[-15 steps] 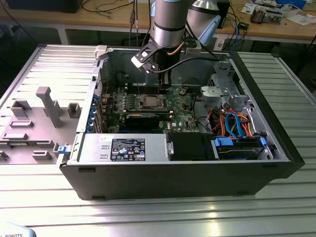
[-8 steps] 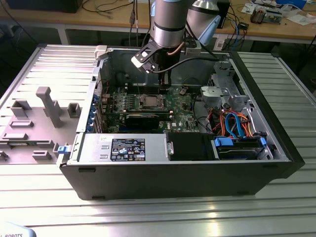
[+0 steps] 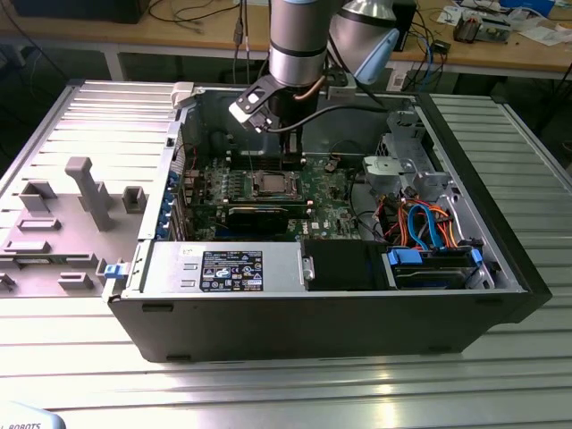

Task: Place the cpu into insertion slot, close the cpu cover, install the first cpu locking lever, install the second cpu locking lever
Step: 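Close the cpu cover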

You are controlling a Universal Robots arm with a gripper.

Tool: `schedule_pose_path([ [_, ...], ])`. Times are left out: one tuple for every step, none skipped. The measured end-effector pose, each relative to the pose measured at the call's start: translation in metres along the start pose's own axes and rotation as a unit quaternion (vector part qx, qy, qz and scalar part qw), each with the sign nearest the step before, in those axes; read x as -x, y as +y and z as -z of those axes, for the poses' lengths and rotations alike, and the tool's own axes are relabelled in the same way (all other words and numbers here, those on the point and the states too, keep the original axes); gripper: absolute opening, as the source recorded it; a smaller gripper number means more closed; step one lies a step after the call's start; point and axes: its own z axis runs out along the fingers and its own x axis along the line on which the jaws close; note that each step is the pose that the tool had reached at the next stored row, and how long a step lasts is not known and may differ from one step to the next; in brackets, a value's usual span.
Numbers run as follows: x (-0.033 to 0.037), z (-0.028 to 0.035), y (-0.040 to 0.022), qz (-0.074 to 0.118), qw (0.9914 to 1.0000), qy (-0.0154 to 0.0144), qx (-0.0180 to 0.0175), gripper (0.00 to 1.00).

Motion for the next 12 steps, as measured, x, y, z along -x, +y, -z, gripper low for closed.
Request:
schedule_pose_path([
  [0.0000,-0.0008,-0.0005,0.000,1.00000,0.0000,-0.0004,0.11],
  [0.0000,-0.0018,-0.0011,0.000,1.00000,0.0001,-0.0011,0.11],
  [0.0000,-0.0031,-0.0020,0.000,1.00000,0.0001,-0.0019,0.11],
  [0.0001,-0.0045,-0.0032,0.000,0.99999,0.0001,-0.0035,0.11],
  [0.0001,-0.0057,-0.0054,0.000,0.99999,0.0001,-0.0048,0.11],
  [0.0001,-0.0068,-0.0080,0.000,0.99998,0.0001,-0.0062,0.11],
  [0.0001,-0.0078,-0.0102,0.000,0.99997,0.0001,-0.0077,0.11],
  [0.0000,-0.0087,-0.0130,0.000,0.99996,0.0001,-0.0090,0.11],
  [0.0000,-0.0098,-0.0158,0.000,0.99995,0.0001,-0.0102,0.11],
  [0.0000,-0.0108,-0.0185,0.000,0.99993,0.0001,-0.0115,0.11],
  [0.0000,-0.0120,-0.0217,0.000,0.99992,0.0001,-0.0127,0.11],
  [0.0000,-0.0130,-0.0244,0.000,0.99990,0.0002,-0.0138,0.11],
])
